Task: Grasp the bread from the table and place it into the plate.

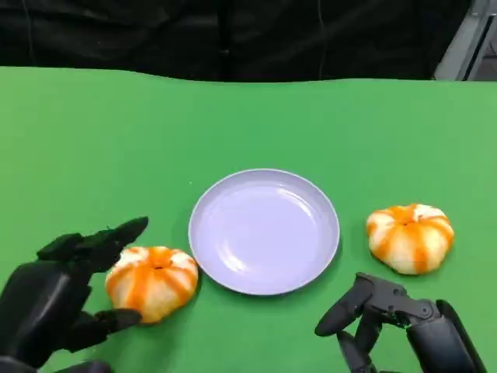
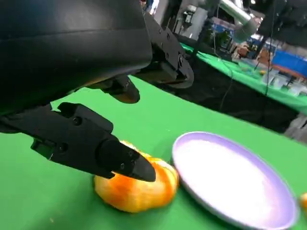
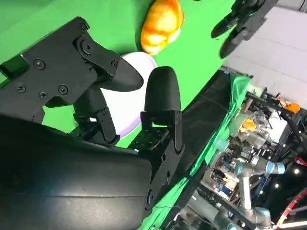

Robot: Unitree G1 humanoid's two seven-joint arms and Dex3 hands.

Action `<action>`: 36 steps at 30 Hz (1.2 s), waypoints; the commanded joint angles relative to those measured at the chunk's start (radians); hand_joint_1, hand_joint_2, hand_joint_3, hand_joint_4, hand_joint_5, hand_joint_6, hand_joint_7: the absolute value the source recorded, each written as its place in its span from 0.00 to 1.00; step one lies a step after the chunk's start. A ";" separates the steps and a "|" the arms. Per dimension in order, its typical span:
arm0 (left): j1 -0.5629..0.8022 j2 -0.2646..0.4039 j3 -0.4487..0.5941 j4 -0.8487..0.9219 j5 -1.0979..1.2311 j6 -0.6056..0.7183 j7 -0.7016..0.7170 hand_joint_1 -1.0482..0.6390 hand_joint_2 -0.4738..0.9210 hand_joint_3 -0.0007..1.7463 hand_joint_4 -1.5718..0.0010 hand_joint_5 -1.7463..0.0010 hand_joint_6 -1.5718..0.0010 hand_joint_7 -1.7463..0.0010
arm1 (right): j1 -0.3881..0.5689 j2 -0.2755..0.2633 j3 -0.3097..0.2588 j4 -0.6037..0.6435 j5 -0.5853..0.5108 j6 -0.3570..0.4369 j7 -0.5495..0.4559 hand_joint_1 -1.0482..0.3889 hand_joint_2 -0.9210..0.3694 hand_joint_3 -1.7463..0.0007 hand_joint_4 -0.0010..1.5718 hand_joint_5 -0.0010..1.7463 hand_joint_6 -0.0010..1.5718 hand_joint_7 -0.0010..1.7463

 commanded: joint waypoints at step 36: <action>-0.250 0.092 -0.255 0.336 0.083 -0.009 0.234 0.59 0.77 0.51 0.39 0.35 0.21 0.97 | 0.055 0.001 -0.001 -0.046 0.003 0.004 -0.009 0.64 0.39 0.32 0.54 0.93 0.47 0.68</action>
